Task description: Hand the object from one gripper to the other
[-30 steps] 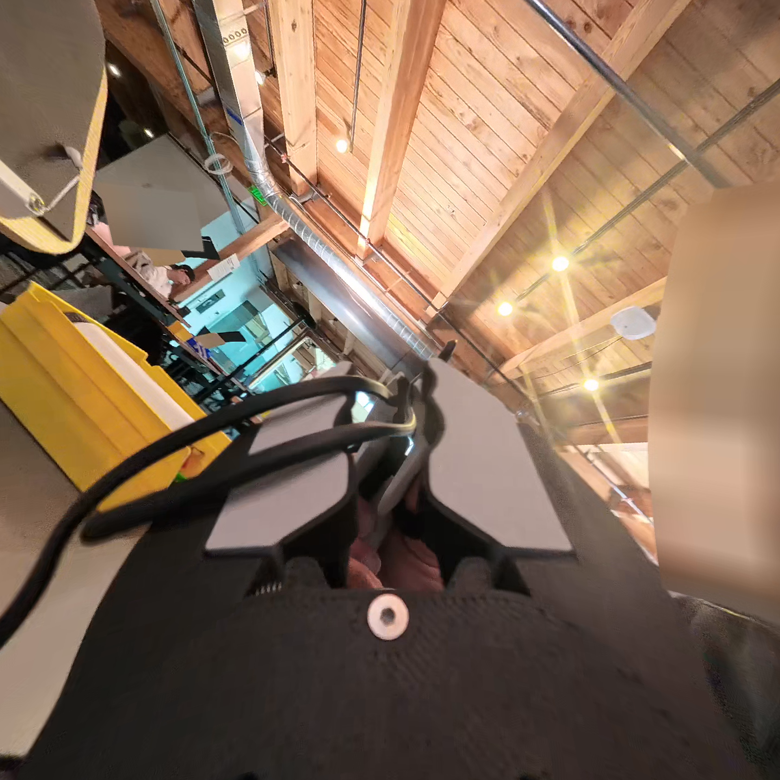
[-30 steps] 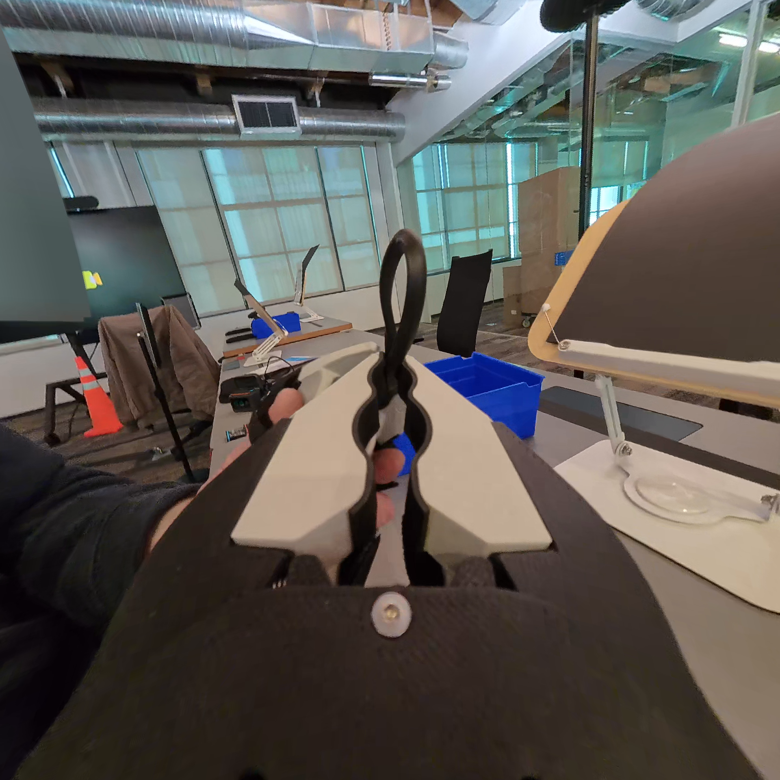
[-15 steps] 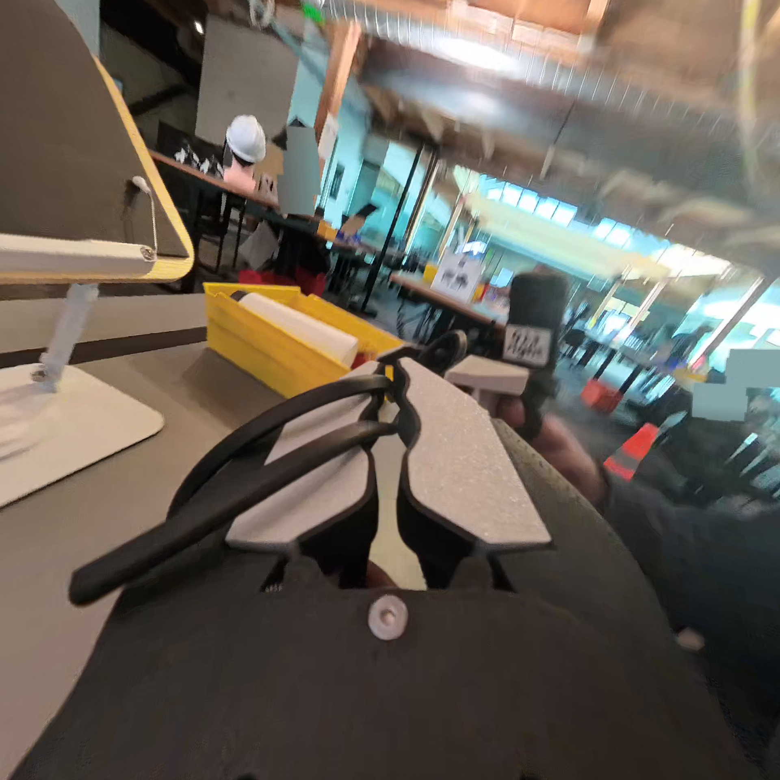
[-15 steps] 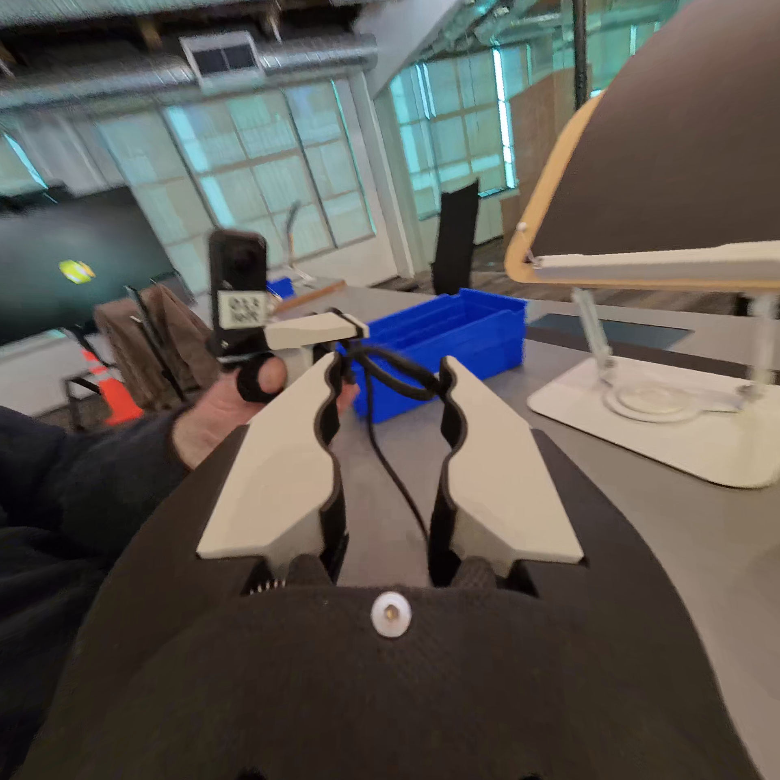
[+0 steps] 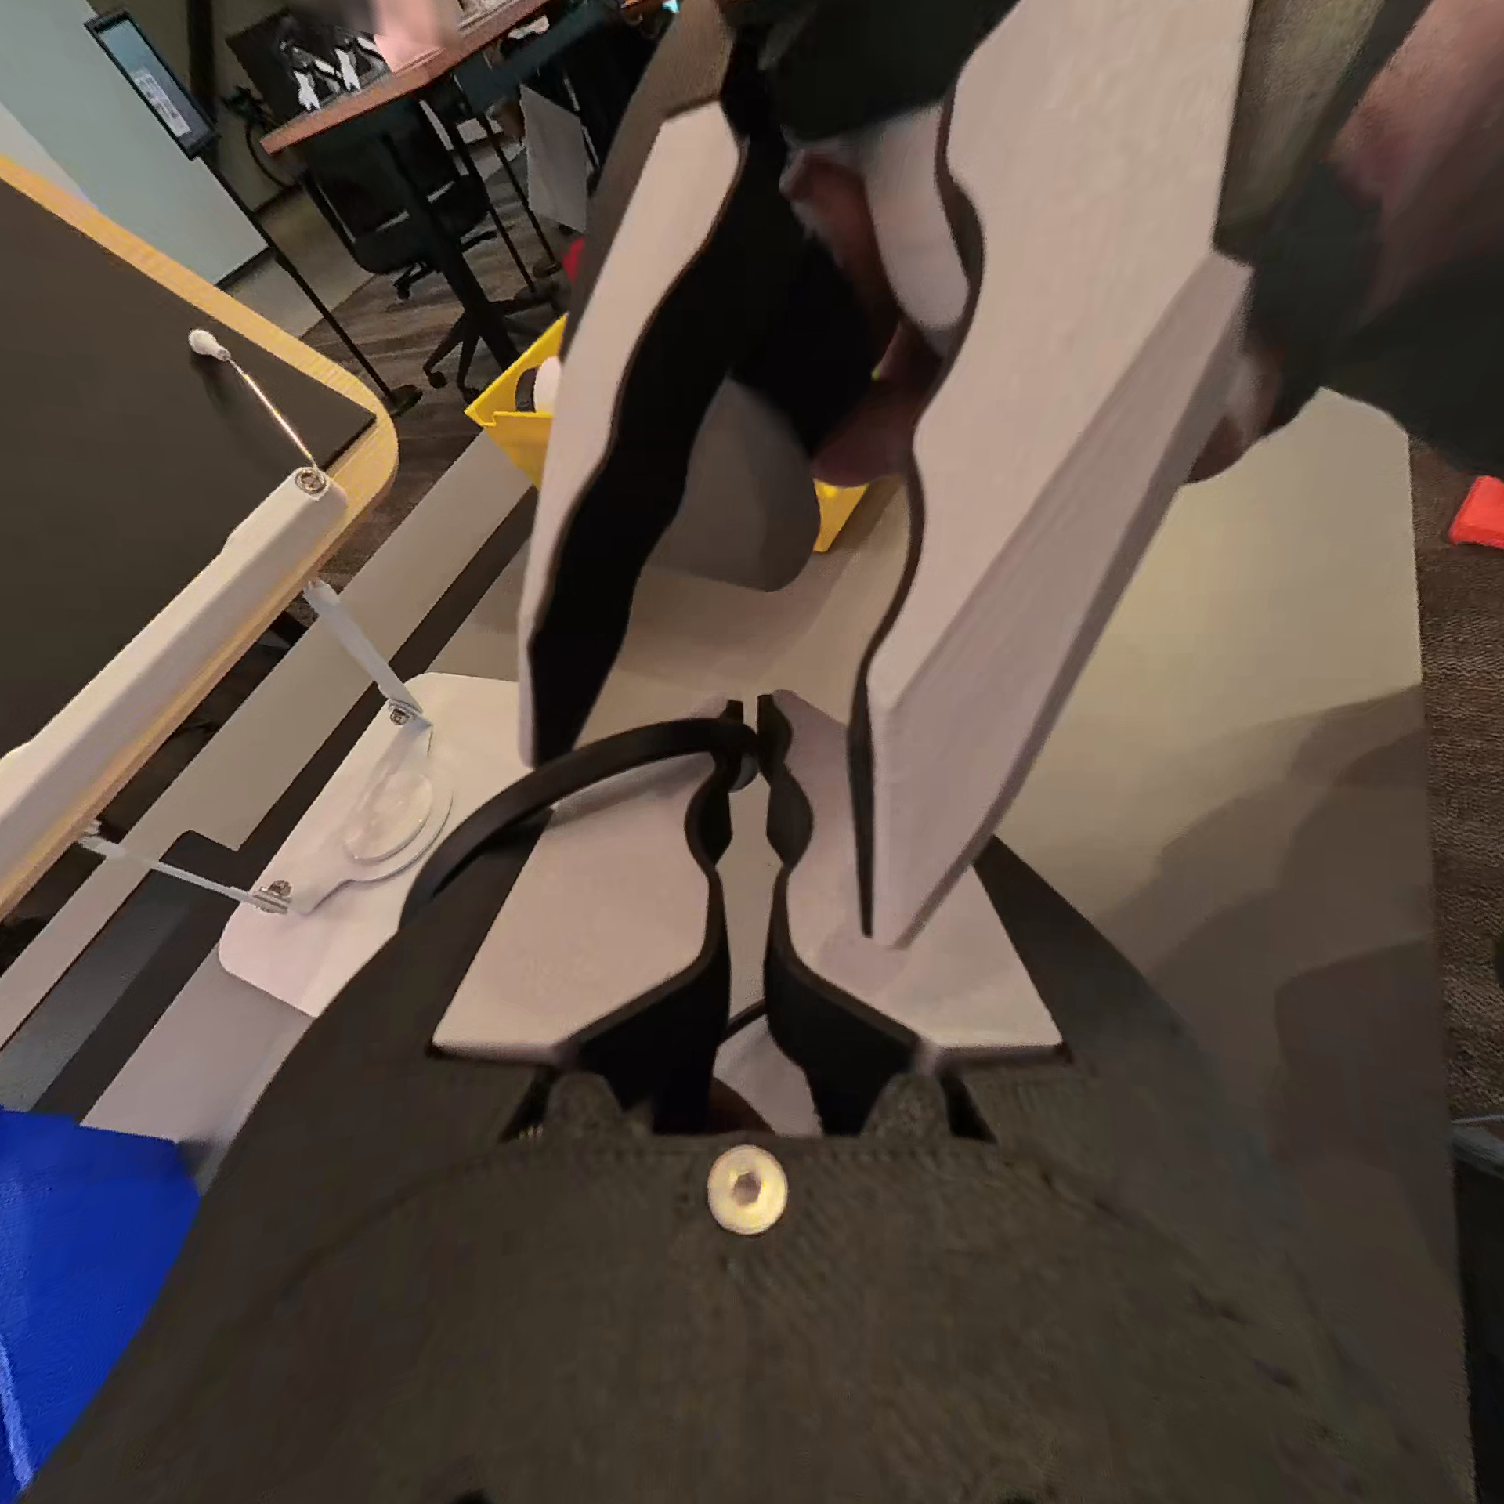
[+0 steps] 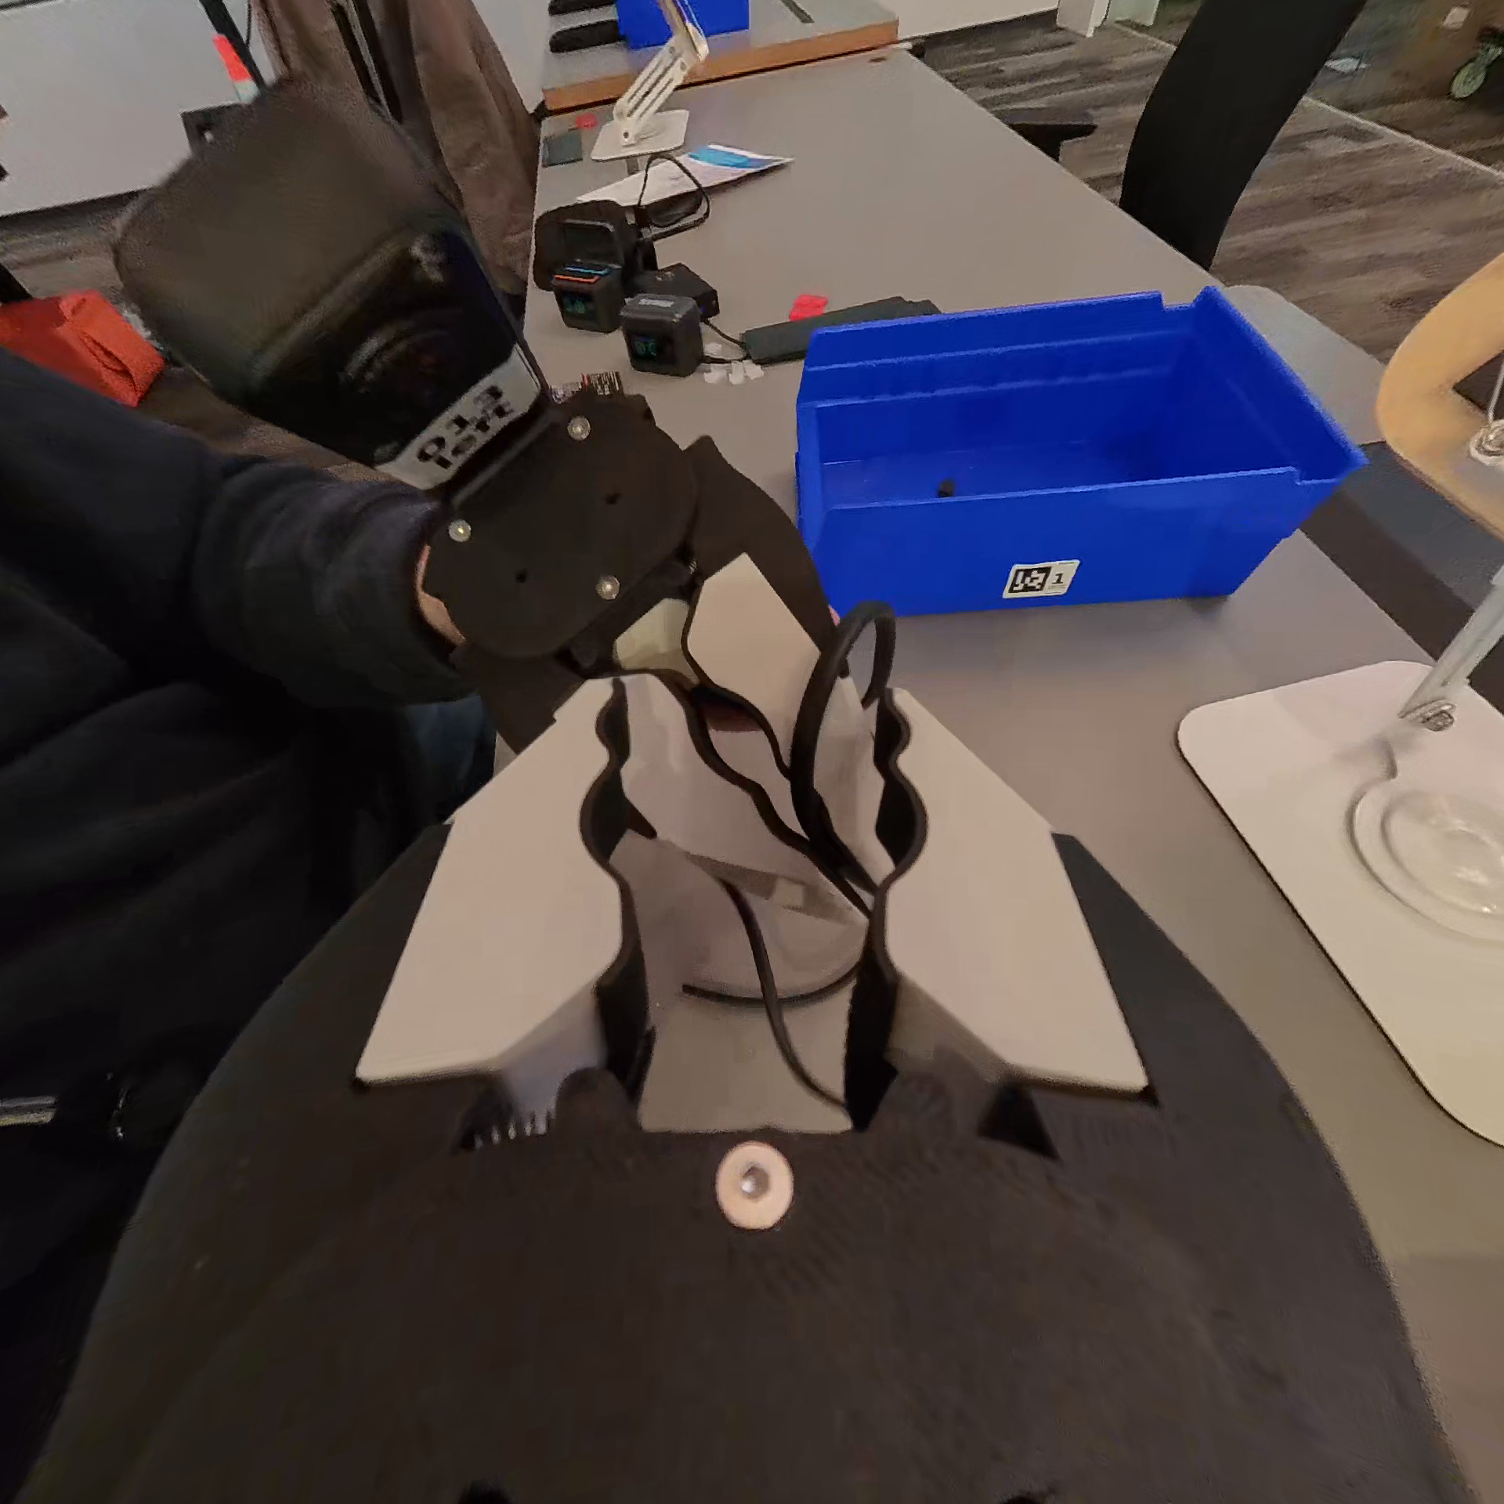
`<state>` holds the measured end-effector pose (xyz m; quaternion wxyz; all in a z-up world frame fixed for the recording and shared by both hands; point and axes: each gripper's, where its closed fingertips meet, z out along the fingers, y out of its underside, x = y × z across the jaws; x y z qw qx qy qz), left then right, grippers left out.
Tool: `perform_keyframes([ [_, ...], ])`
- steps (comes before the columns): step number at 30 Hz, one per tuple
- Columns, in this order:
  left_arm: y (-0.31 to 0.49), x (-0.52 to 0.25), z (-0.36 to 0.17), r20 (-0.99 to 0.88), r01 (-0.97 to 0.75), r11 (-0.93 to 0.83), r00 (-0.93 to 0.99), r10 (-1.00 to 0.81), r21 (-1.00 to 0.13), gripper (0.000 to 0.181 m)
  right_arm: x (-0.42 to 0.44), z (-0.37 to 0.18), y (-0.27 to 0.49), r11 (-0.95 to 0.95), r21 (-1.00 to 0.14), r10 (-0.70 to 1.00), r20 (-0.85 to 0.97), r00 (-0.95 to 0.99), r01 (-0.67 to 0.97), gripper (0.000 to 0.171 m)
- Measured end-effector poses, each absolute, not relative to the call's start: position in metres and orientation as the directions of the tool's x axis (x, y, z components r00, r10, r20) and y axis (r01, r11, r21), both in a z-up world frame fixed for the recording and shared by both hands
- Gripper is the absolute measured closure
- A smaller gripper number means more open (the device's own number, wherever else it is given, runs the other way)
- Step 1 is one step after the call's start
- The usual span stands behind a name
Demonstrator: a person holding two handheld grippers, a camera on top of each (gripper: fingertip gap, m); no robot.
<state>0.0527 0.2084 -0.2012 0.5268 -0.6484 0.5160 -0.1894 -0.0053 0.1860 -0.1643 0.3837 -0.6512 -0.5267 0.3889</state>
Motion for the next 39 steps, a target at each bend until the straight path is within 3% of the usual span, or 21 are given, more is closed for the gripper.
perform_keyframes([
  [6, 0.205, 0.051, -0.207, -0.324, -0.500, 0.120, 0.344, -0.882, -0.858, 0.178, -0.003, -0.167, 0.196, -0.120, -0.929, 0.987, -0.076, 0.139, 0.349, 0.167],
  [10, 0.209, 0.049, -0.210, -0.339, -0.510, 0.122, 0.357, -0.870, -0.851, 0.178, -0.004, -0.168, 0.200, -0.114, -0.934, 0.987, -0.068, 0.144, 0.339, 0.171],
  [14, 0.215, 0.043, -0.200, -0.251, -0.418, 0.055, 0.431, -0.867, -0.907, 0.176, 0.000, -0.150, 0.207, -0.126, -0.973, 0.982, -0.094, 0.164, 0.195, 0.171],
  [16, 0.214, 0.037, -0.195, -0.169, -0.360, -0.010, 0.462, -0.871, -0.933, 0.159, 0.007, -0.141, 0.214, -0.117, -0.985, 0.976, -0.092, 0.197, 0.123, 0.171],
  [18, 0.211, 0.029, -0.196, -0.112, -0.328, -0.061, 0.481, -0.870, -0.943, 0.154, 0.013, -0.135, 0.219, -0.121, -0.991, 0.970, -0.104, 0.222, 0.062, 0.171],
  [20, 0.213, 0.016, -0.201, -0.148, -0.348, -0.056, 0.533, -0.833, -0.936, 0.146, 0.019, -0.131, 0.224, -0.116, -0.993, 0.963, -0.106, 0.248, 0.026, 0.171],
  [23, 0.191, 0.020, -0.204, -0.102, -0.325, -0.068, 0.478, -0.872, -0.943, 0.153, 0.020, -0.127, 0.225, -0.110, -0.994, 0.957, -0.113, 0.266, -0.025, 0.171],
  [26, 0.150, 0.052, -0.193, 0.272, -0.085, -0.304, 0.266, -0.925, -0.949, 0.156, 0.015, -0.120, 0.222, -0.079, -0.995, 0.958, -0.091, 0.271, -0.055, 0.171],
  [29, 0.151, 0.069, -0.179, 0.515, 0.157, -0.497, 0.104, -0.851, -0.854, 0.150, 0.009, -0.111, 0.213, -0.060, -0.994, 0.961, -0.082, 0.264, -0.091, 0.171],
  [34, 0.185, 0.061, -0.164, 0.646, 0.454, -0.597, -0.060, -0.761, -0.661, 0.144, 0.006, -0.103, 0.197, -0.039, -0.992, 0.962, -0.069, 0.264, -0.119, 0.170],
  [39, 0.200, 0.039, -0.148, 0.677, 0.606, -0.610, -0.154, -0.720, -0.511, 0.139, 0.014, -0.106, 0.190, -0.064, -0.985, 0.959, -0.106, 0.264, -0.163, 0.170],
])
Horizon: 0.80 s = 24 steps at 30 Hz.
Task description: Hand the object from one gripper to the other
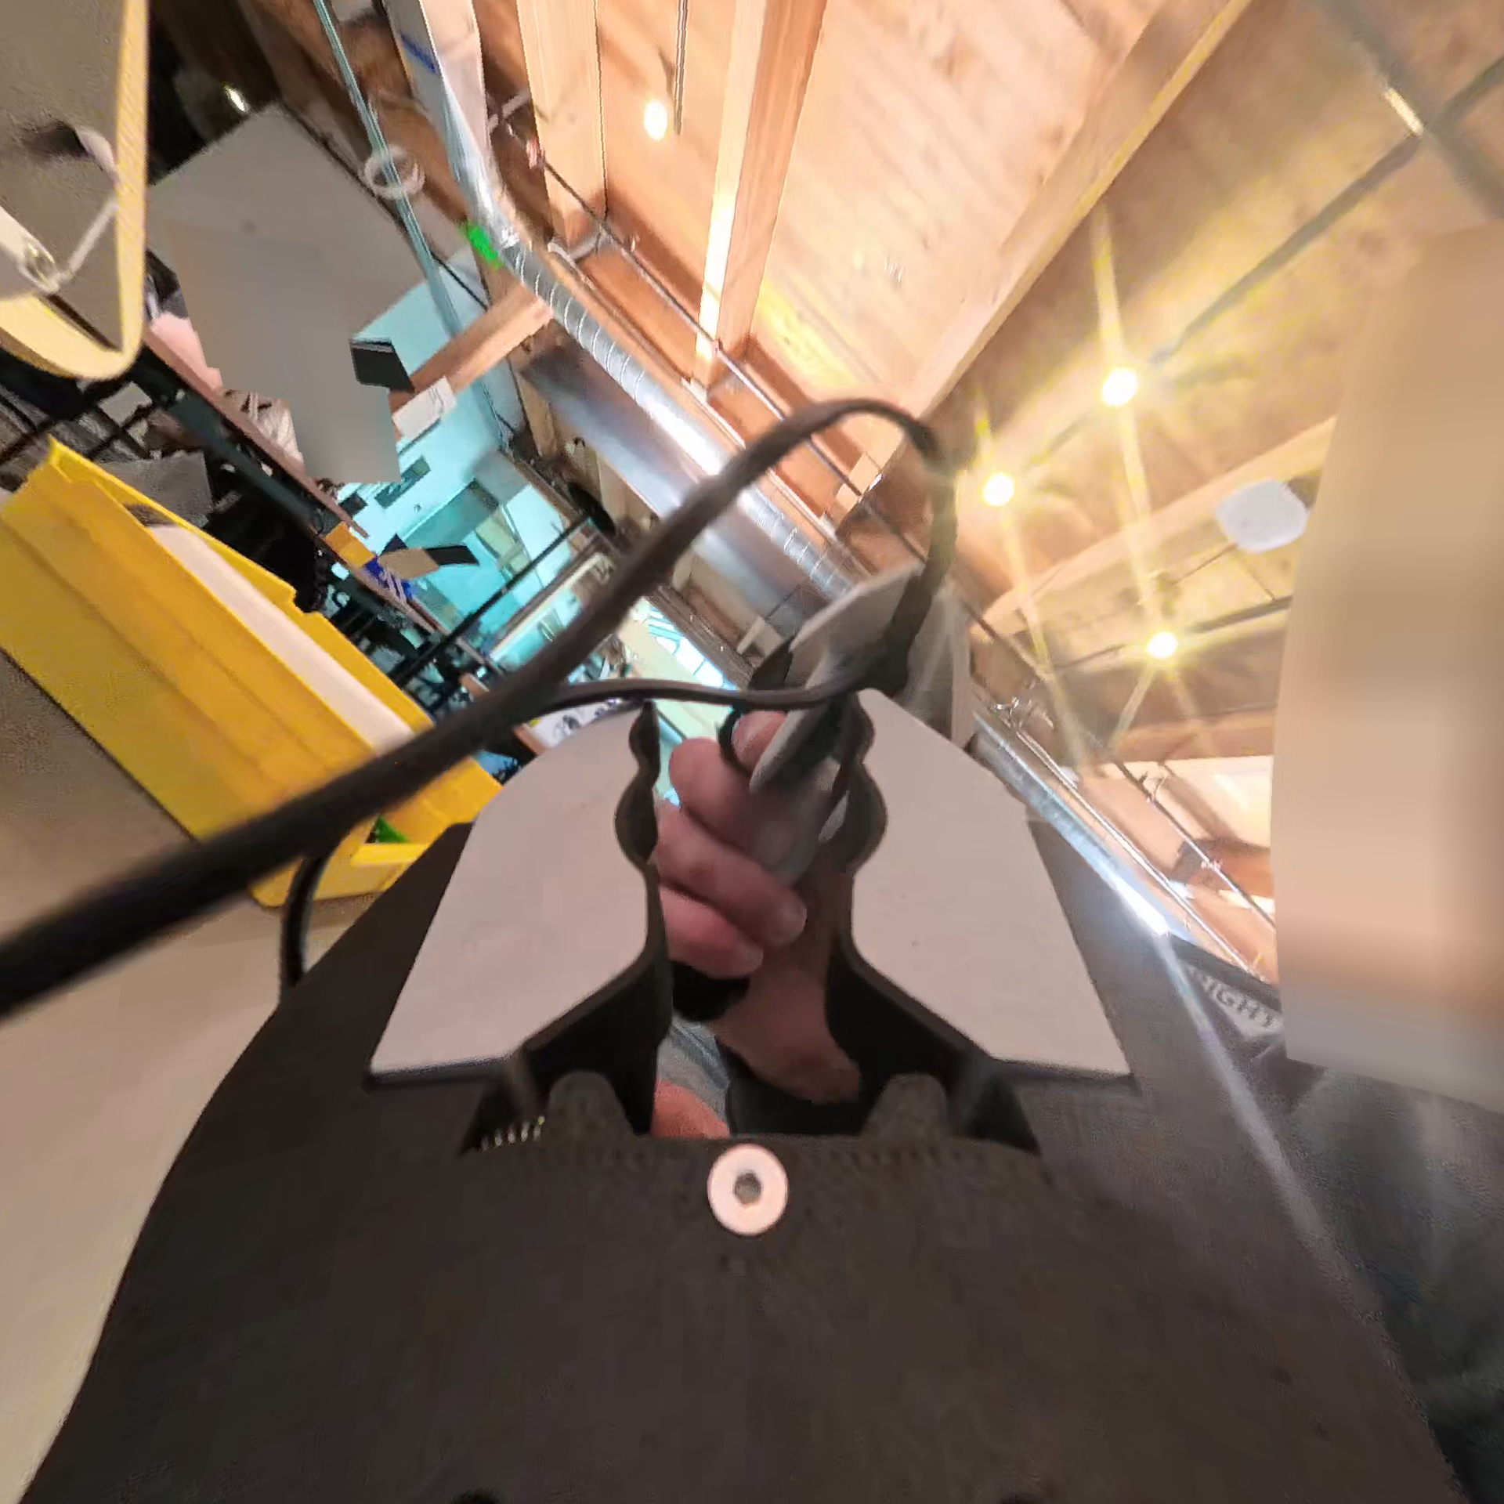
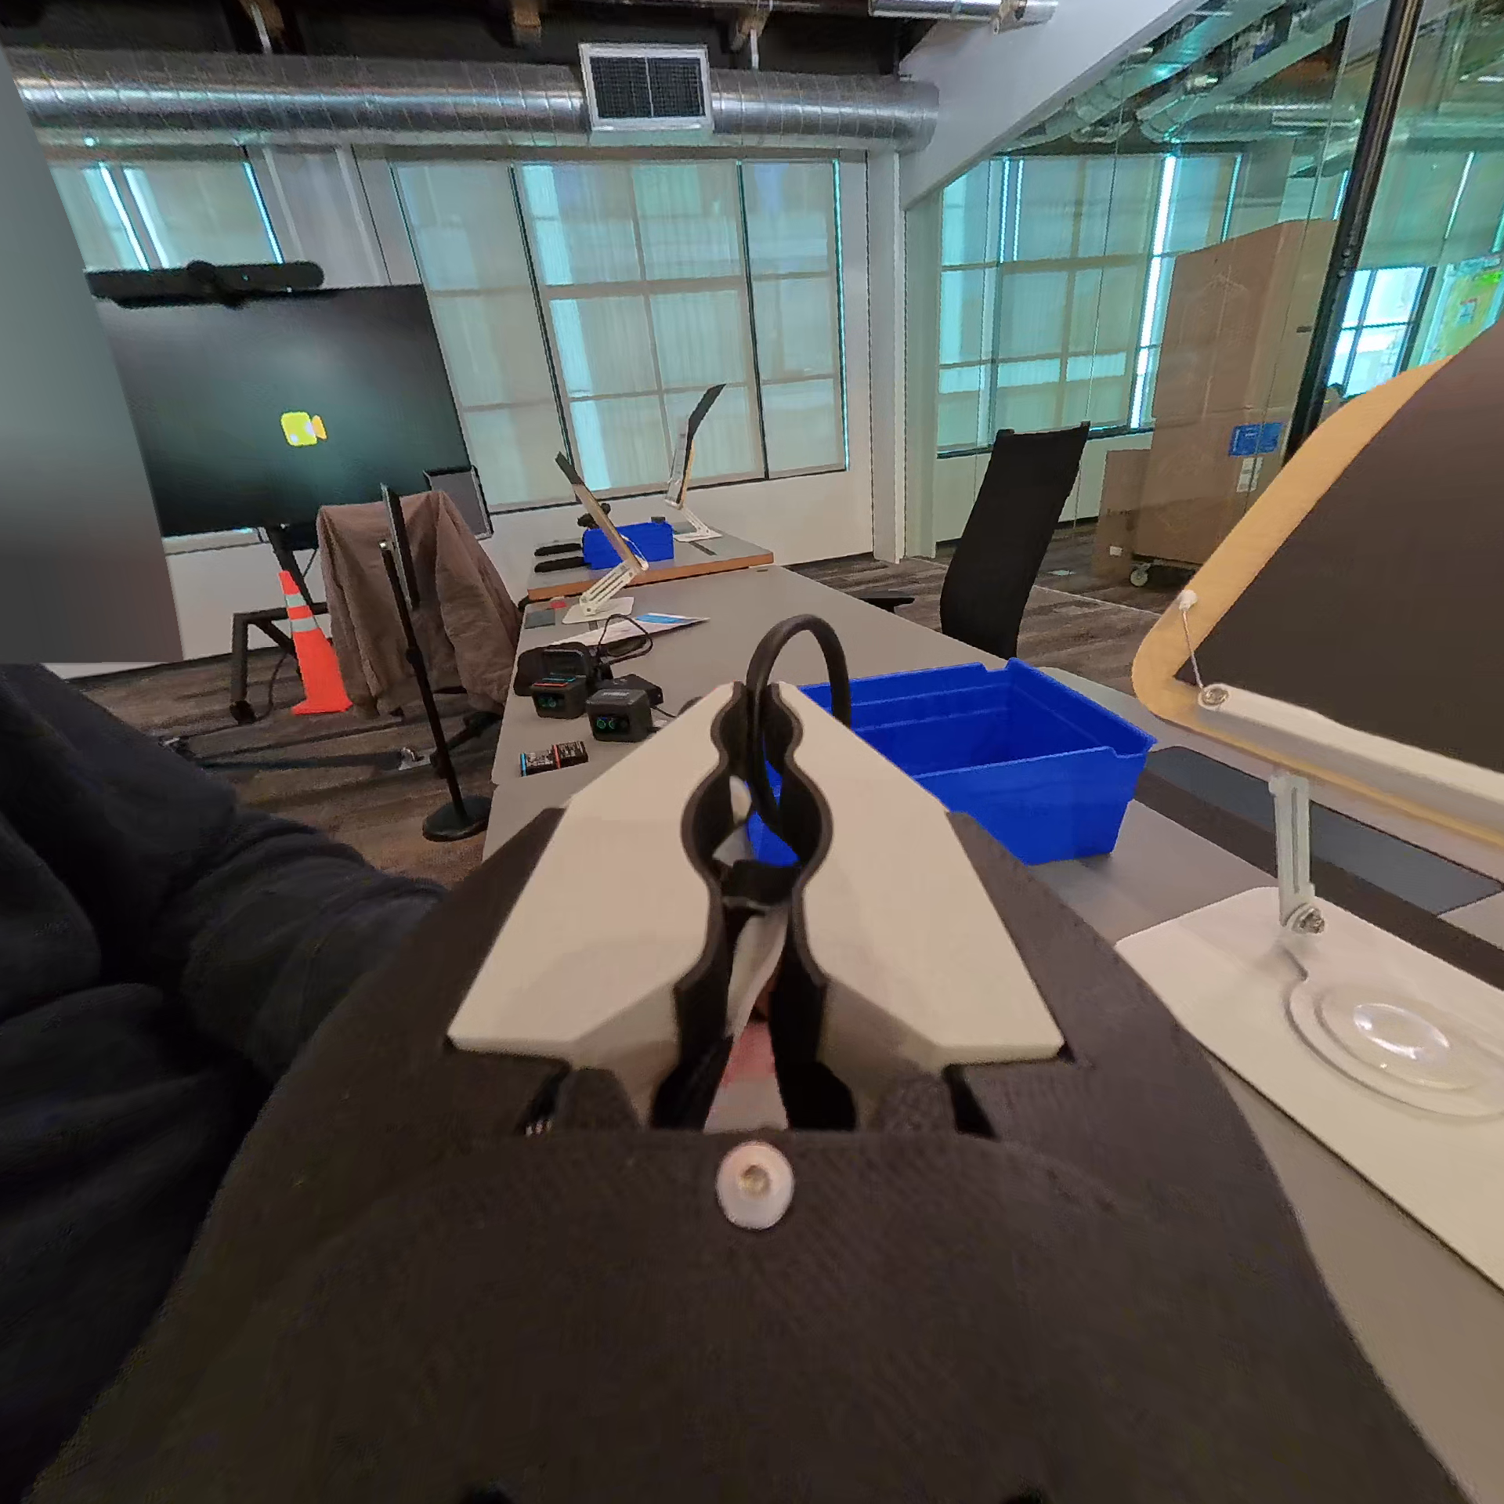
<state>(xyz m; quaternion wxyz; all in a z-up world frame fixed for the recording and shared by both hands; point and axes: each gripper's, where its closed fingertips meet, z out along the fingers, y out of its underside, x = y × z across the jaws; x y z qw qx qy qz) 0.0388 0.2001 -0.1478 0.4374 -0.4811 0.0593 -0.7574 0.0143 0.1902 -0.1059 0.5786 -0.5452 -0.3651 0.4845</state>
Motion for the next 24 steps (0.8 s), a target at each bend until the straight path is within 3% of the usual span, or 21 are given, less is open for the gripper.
perform_keyframes([
  [3, 0.207, 0.028, -0.140, 0.677, 0.651, -0.588, -0.152, -0.720, -0.480, 0.140, 0.020, -0.115, 0.190, -0.096, -0.979, 0.953, -0.143, 0.267, -0.182, 0.165],
  [13, 0.213, 0.016, -0.122, 0.682, 0.687, -0.544, -0.095, -0.725, -0.482, 0.134, 0.027, -0.140, 0.185, -0.111, -0.982, 0.951, -0.149, 0.270, -0.152, 0.171],
  [24, 0.217, 0.015, -0.131, 0.722, 0.665, -0.563, -0.052, -0.690, -0.491, 0.173, 0.024, -0.154, 0.177, -0.072, -0.994, 0.954, -0.093, 0.283, -0.086, 0.171],
])
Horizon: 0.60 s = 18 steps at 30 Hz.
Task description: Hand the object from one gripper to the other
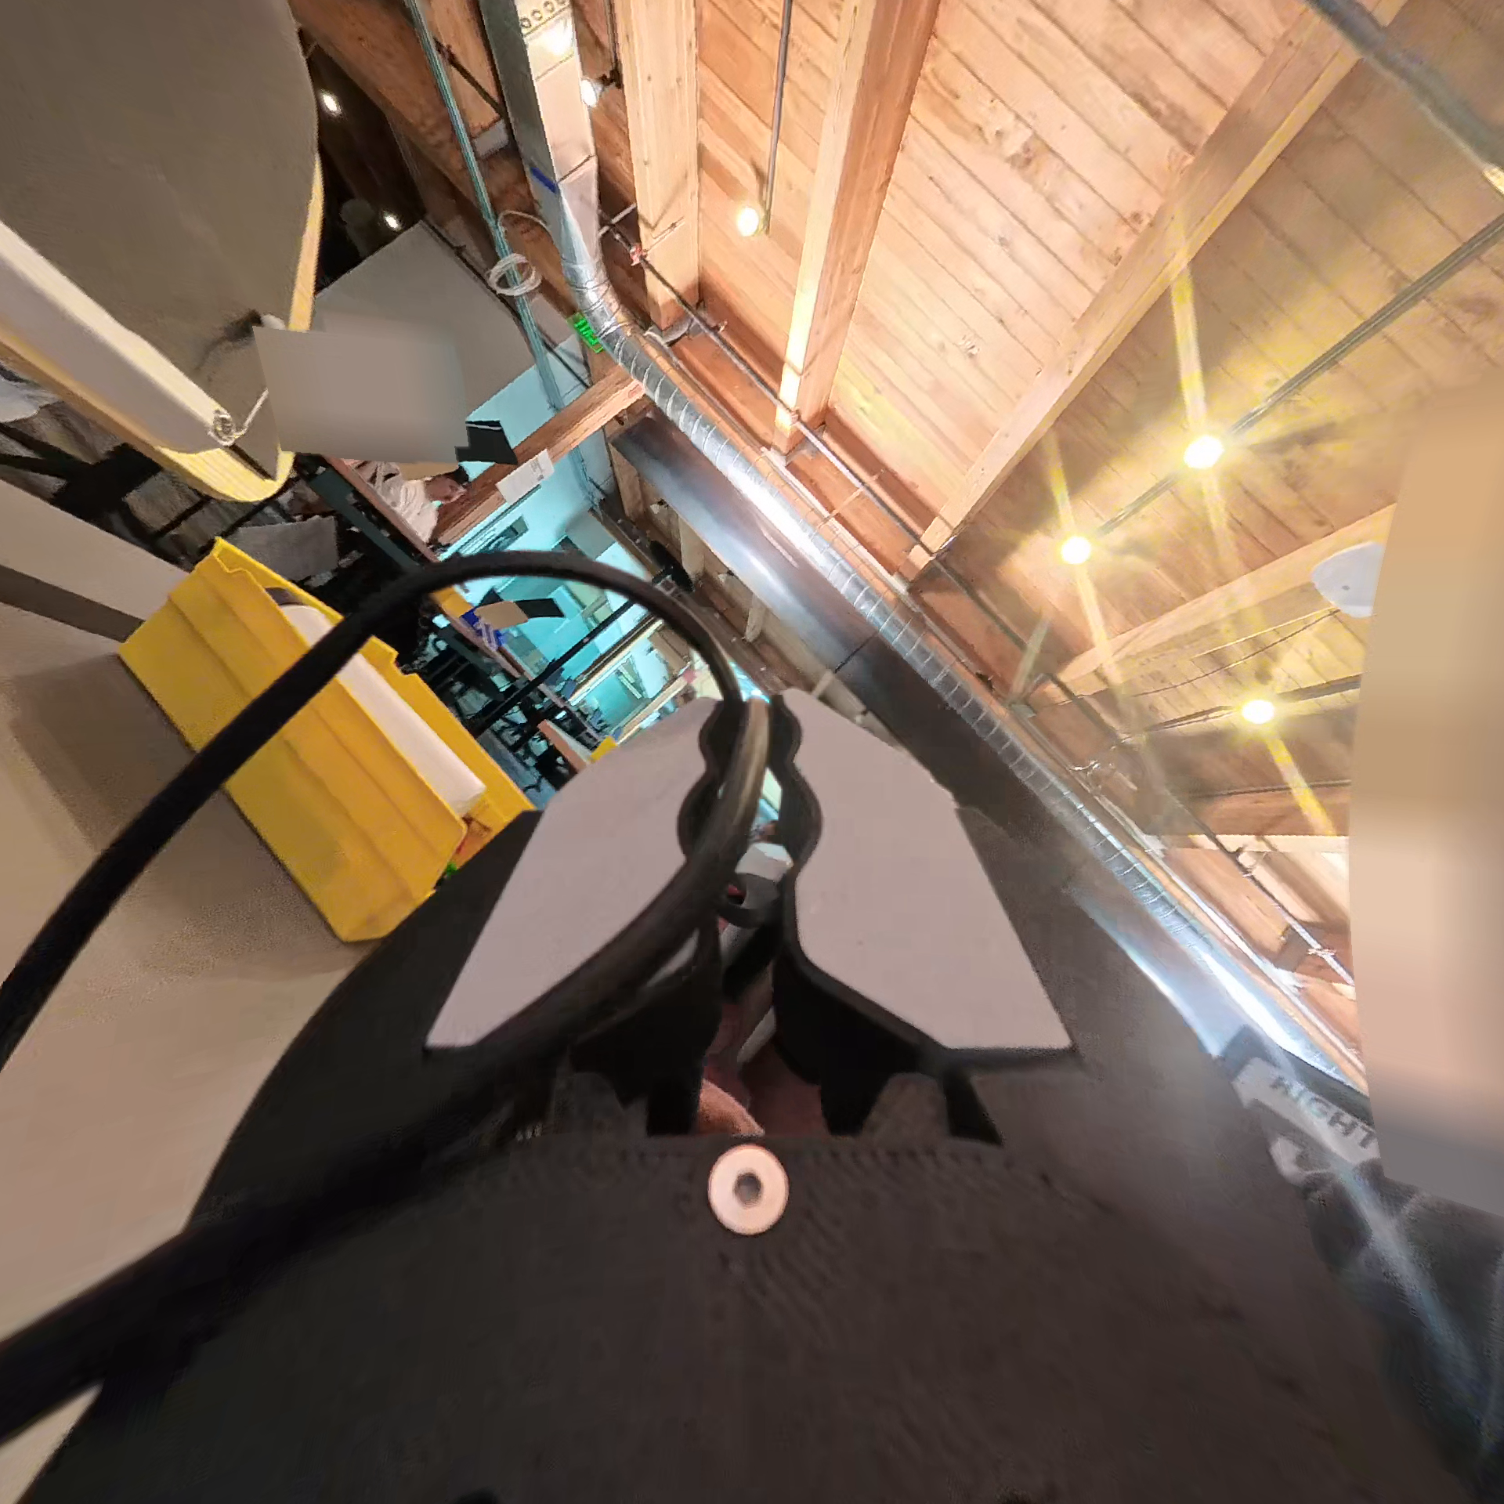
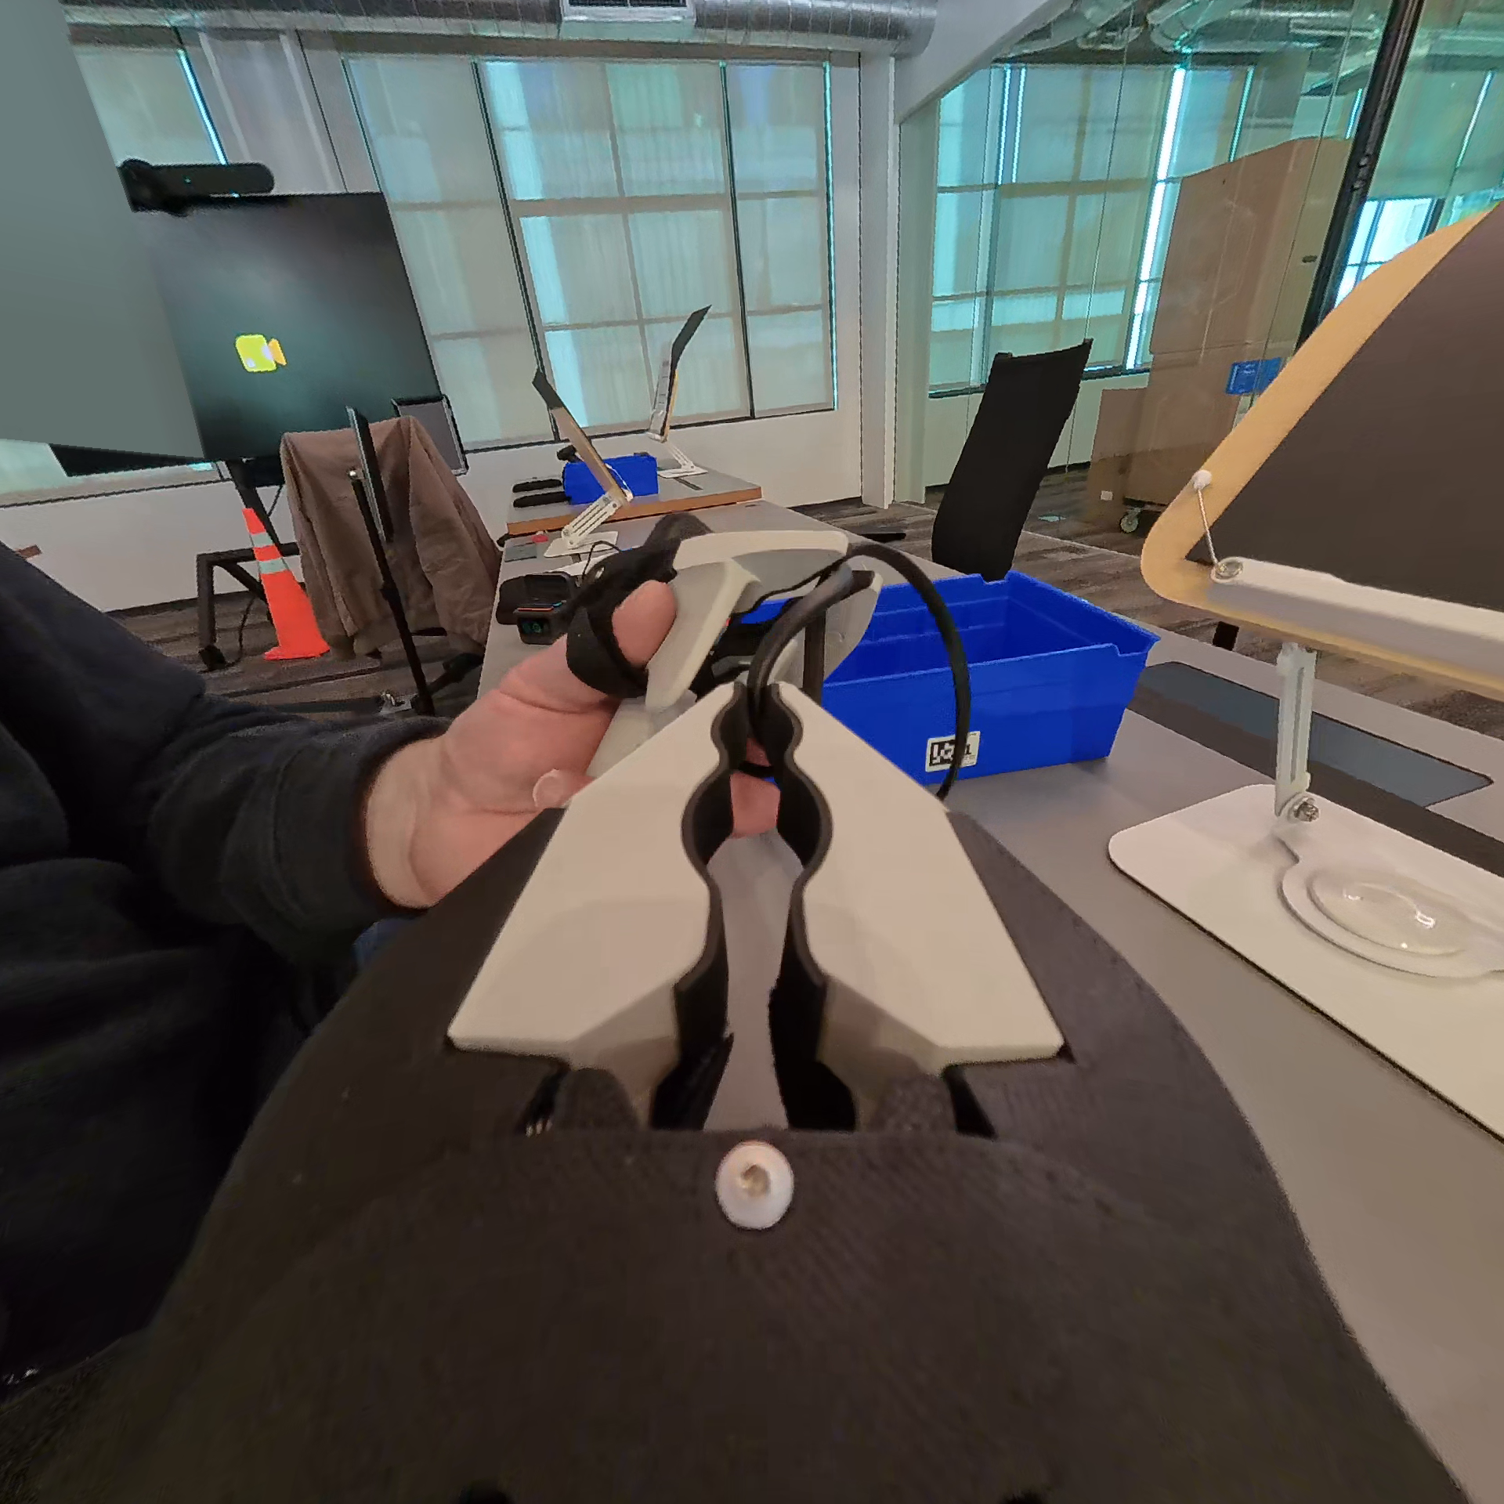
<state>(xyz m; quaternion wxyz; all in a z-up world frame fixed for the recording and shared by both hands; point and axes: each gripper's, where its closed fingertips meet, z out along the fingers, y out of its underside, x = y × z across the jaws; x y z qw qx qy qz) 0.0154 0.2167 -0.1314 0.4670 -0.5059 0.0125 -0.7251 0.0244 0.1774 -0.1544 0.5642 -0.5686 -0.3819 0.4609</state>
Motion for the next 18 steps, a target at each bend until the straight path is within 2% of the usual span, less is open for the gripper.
perform_keyframes([
  [5, 0.219, 0.022, -0.141, 0.707, 0.586, -0.552, 0.052, -0.705, -0.593, 0.174, 0.028, -0.167, 0.180, -0.097, -0.994, 0.950, -0.108, 0.295, -0.049, 0.167],
  [8, 0.218, 0.027, -0.148, 0.635, 0.462, -0.508, 0.174, -0.752, -0.727, 0.175, 0.041, -0.171, 0.186, -0.127, -0.992, 0.943, -0.124, 0.310, -0.011, 0.146],
  [9, 0.217, 0.029, -0.150, 0.609, 0.416, -0.495, 0.203, -0.767, -0.763, 0.175, 0.046, -0.168, 0.188, -0.120, -0.993, 0.941, -0.113, 0.321, 0.003, 0.145],
  [13, 0.214, 0.037, -0.162, 0.424, 0.189, -0.381, 0.341, -0.839, -0.905, 0.175, 0.058, -0.144, 0.194, -0.072, -0.996, 0.941, -0.052, 0.334, 0.047, 0.142],
  [18, 0.211, 0.047, -0.174, 0.154, -0.078, -0.206, 0.426, -0.892, -0.975, 0.176, 0.034, -0.151, 0.201, -0.160, -0.966, 0.959, -0.103, 0.264, 0.205, 0.124],
])
